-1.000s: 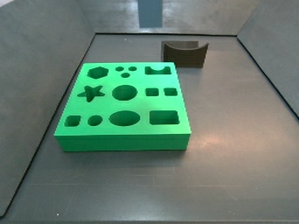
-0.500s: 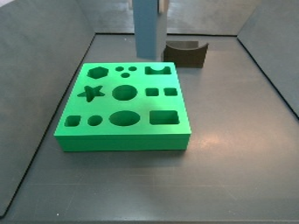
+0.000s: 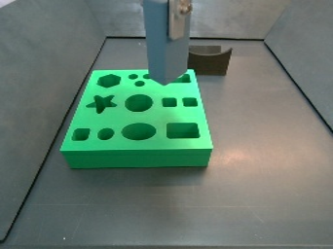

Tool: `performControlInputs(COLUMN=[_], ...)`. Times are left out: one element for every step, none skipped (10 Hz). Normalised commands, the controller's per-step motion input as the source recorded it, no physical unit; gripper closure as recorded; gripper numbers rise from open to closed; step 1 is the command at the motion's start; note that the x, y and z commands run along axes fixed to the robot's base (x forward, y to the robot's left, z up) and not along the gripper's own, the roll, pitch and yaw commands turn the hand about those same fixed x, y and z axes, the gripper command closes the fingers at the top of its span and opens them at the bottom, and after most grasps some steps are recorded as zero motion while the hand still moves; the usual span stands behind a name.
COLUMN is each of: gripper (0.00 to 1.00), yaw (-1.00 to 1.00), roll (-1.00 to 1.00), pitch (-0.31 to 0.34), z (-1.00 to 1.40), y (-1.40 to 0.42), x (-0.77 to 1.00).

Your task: Insert the rectangle object.

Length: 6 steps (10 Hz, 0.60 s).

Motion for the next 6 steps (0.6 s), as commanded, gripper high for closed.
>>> performControlInputs(gripper=[1.00, 1.00, 1.00, 1.00, 1.00, 1.00], yaw=[-1.00, -1.00, -1.00, -1.00, -0.95, -0.80], roll=[0.00, 0.00, 0.00, 0.00, 0.00, 0.01], pitch=[0.000, 0.000, 0.000, 0.000, 0.000, 0.000], z=[-0.30, -0.31, -0.32, -0.32, -0.31, -0.33], y=[-0.04, -0.03, -0.03, -0.03, -0.05, -0.08], x=[0.00, 0.00, 0.00, 0.01, 0.12, 0.29])
